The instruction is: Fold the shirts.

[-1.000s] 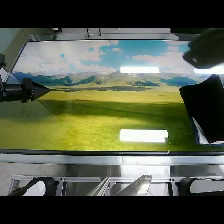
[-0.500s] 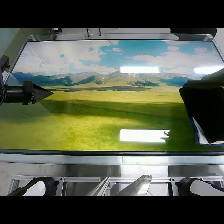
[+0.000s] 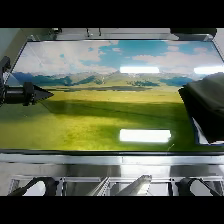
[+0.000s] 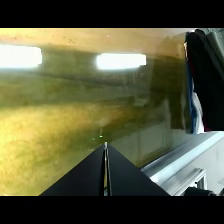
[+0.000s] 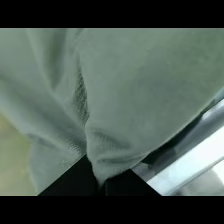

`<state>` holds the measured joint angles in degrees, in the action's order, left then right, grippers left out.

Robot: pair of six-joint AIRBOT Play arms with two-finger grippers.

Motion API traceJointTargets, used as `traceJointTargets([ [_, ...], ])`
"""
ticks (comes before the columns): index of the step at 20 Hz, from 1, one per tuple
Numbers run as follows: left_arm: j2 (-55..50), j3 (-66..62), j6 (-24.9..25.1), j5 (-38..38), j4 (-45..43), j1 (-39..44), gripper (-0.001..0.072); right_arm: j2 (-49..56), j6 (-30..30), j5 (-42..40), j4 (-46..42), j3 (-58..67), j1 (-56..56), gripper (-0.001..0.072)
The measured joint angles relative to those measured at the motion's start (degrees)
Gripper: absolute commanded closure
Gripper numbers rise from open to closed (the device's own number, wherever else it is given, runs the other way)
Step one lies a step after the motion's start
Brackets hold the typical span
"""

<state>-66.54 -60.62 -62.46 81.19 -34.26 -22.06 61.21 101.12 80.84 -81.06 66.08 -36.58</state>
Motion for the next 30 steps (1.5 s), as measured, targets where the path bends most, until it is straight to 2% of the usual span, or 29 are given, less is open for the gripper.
traceJointTargets([
  [3,0.0,0.0,-0.02,0.24,0.0,0.0,0.0677,-0.68,1.4,-3.34,-1.05,-6.36,0.0,0.0695],
  [4,0.0,0.0,-0.02,0.26,0.0,0.0,0.0676,-0.81,1.84,-4.09,-1.2,-7.58,0.0,0.0571],
  [5,0.0,0.0,-0.04,0.26,0.02,0.0,0.0677,-0.9,2.08,-4.44,-1.49,-8.37,0.0,0.0204],
  [6,0.0,0.0,-0.04,0.28,0.02,0.0,0.0676,-0.9,2.43,-4.42,-1.66,-8.98,0.0,-0.0004],
  [12,0.0,0.0,-0.26,0.52,0.02,0.0,0.0677,-0.92,2.91,-2.6,-2.12,-9.33,0.0,0.0001],
  [17,-0.02,-1.03,-0.24,1.68,3.43,0.02,0.0695,-1.44,-0.28,6.51,-2.05,-2.16,0.2,0.0001],
  [21,0.63,-7.65,-1.01,4.04,4.76,0.79,0.0696,-4.22,-2.71,10.43,7.63,2.69,2.43,0.0008],
  [22,1.33,-9.57,-1.51,4.44,4.76,1.42,0.0696,-5.05,-3.74,10.32,11.26,3.19,3.65,0.0035],
  [24,3.5,-12.83,-2.56,4.76,4.04,3.17,0.0695,-6.73,-5.68,9.07,17.53,3.87,7.5,0.0702],
  [30,13.9,-13.49,-8.72,4.83,-3.76,10.82,0.0692,-10.78,-9.14,3.82,24.41,2.36,26.23,0.0701],
])
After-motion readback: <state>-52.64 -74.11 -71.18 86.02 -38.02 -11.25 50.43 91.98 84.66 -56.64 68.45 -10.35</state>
